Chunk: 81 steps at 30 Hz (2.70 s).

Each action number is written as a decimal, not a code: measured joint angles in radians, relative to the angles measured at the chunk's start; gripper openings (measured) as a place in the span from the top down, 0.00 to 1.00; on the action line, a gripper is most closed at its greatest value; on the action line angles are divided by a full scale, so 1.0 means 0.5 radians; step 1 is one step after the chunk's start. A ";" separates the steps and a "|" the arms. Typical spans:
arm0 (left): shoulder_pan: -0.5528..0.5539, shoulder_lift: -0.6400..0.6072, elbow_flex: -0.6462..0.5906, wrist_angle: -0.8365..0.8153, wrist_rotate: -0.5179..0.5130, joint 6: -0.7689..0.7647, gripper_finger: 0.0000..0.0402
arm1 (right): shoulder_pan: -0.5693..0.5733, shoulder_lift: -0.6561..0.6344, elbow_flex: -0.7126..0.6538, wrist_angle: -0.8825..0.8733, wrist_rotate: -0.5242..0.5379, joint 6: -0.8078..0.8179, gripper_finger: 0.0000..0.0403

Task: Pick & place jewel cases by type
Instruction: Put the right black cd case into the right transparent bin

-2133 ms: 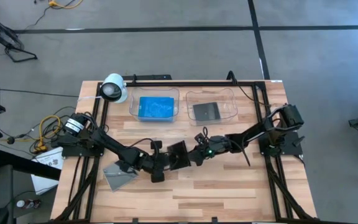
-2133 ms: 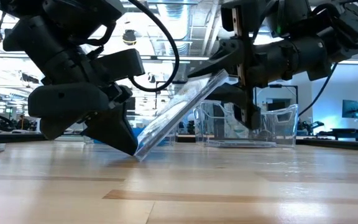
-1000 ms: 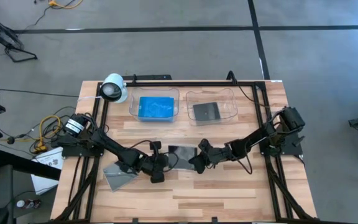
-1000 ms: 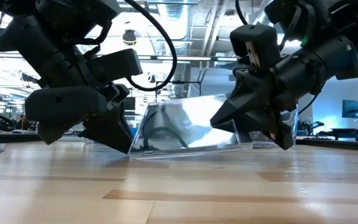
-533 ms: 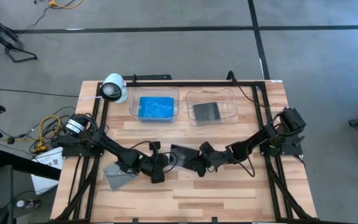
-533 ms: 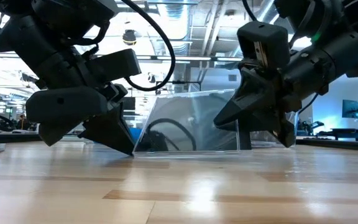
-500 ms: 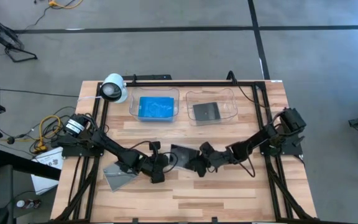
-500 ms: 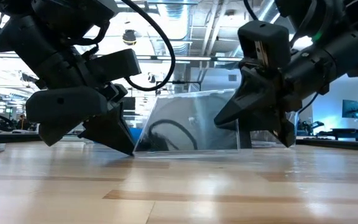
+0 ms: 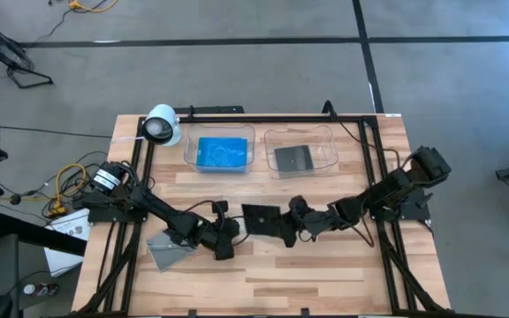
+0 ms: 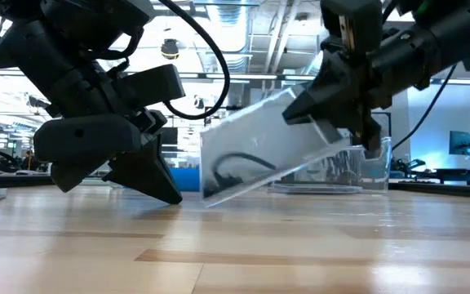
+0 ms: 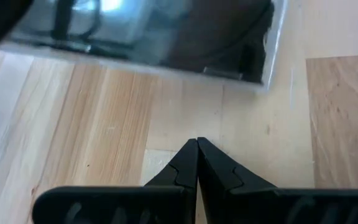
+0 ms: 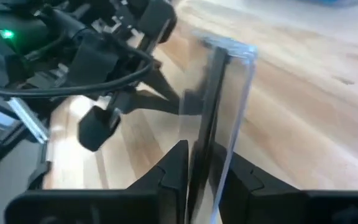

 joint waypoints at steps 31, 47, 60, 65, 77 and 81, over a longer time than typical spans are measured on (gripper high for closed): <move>0.002 0.000 0.000 0.001 -0.008 0.002 1.00 | -0.041 -1.097 -0.001 -0.582 0.713 -0.620 0.91; 0.002 0.001 -0.004 0.026 -0.009 0.024 1.00 | -0.578 -1.502 -0.001 -1.214 0.750 -0.566 0.93; 0.002 0.001 -0.004 0.027 -0.008 0.024 1.00 | -0.918 -1.496 -0.001 -1.304 0.573 -0.488 0.92; 0.002 0.001 -0.004 0.027 -0.008 0.024 1.00 | -0.992 -1.495 -0.005 -1.308 0.491 -0.488 0.94; 0.002 0.001 -0.004 0.030 -0.007 0.040 1.00 | -1.076 -1.327 -0.007 -1.301 0.444 -0.414 0.94; 0.002 0.001 -0.004 0.029 -0.007 0.040 1.00 | -1.123 -1.204 -0.007 -1.245 0.354 -0.400 0.93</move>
